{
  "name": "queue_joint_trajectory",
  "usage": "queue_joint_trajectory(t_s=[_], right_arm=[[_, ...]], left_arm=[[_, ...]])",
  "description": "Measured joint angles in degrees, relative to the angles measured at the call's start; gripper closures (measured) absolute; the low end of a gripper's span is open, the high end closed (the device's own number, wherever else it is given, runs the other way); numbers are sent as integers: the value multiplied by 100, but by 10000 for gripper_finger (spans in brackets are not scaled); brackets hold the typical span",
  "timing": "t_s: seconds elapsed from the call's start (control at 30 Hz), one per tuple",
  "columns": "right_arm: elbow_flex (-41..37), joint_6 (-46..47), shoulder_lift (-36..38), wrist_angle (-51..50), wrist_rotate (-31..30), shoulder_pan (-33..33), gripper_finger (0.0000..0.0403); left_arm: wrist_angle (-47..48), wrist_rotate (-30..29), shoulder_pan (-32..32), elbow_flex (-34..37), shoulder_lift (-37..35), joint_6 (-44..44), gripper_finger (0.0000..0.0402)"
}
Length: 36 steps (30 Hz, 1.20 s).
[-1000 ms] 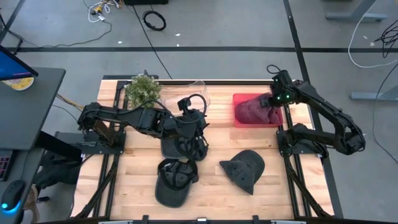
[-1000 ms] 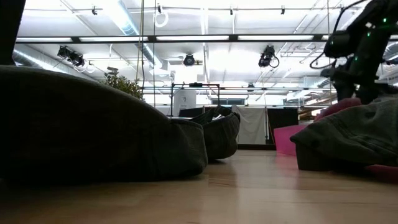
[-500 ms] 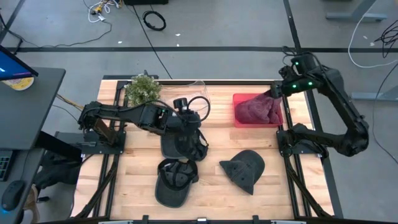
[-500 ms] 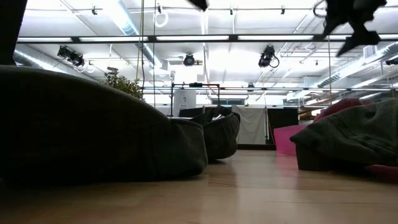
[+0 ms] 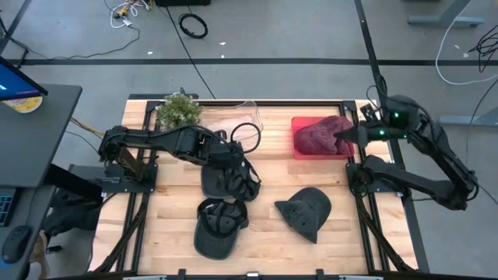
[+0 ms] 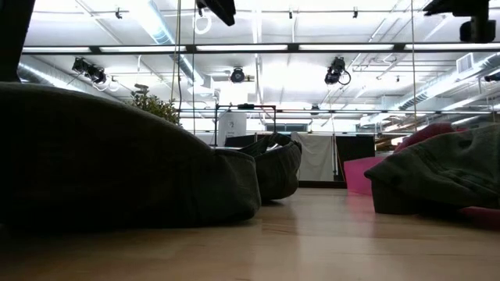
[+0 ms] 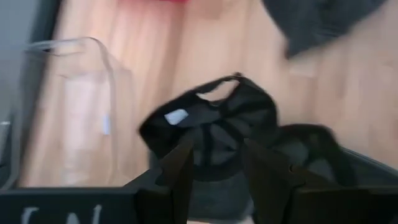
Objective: Pick & Place hat
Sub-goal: Put the right black cap into the transparent bin
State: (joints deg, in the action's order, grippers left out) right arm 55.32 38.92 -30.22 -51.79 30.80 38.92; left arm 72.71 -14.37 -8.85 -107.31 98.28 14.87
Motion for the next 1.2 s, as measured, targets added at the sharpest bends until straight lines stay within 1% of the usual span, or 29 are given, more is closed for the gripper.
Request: queue_joint_trajectory(t_s=[0.03, 0.07, 0.13, 0.2, 0.3, 0.43, 0.53, 0.63, 0.73, 0.87, 0.97, 1.07, 1.13, 1.2], right_arm=[[-187, 118, 118, 251, 79, -103, 390], [-361, 277, 228, 480, 157, -200, 390], [-670, 561, 400, 830, 369, -407, 376], [-891, 665, 497, 960, 497, -636, 368], [-1116, 673, 531, 916, 596, -1059, 367], [-1164, 511, 401, 989, 567, -1690, 376], [-1164, 255, 103, 1288, 372, -2156, 385], [-1161, -1, -424, 1852, 268, -2611, 390], [-1161, -152, -1031, 2277, 266, -3144, 392], [-1164, -261, -1600, 2099, 434, -3907, 392], [-1164, 30, -1873, 1973, 474, -4457, 392], [-1164, 389, -2045, 2002, 434, -4948, 392], [-1159, 631, -2138, 2151, 225, -5240, 392], [-1061, 822, -2300, 2283, -146, -5515, 394]], left_arm=[[-8, 126, 1, 0, 0, 36, 262], [-14, 239, 1, 0, 0, 100, 262], [-12, 345, 0, 0, 0, 237, 262], [-17, 339, -1, 0, 0, 416, 262], [-119, 59, 1, 0, 0, 764, 262], [-452, -220, 1, 0, 0, 1445, 262], [-795, -234, 1, 0, 0, 1775, 262], [-1134, -231, -1, 0, 0, 1773, 262], [-1282, -234, 1, 0, 0, 1766, 262], [-1276, -345, -2, 0, 0, 1766, 262], [-1284, -633, -15, 0, 0, 1775, 262], [-1284, -778, -38, 0, 0, 1773, 262], [-1284, -796, -92, 0, 0, 1708, 262], [-1284, -795, -174, 0, 0, 1558, 262]])
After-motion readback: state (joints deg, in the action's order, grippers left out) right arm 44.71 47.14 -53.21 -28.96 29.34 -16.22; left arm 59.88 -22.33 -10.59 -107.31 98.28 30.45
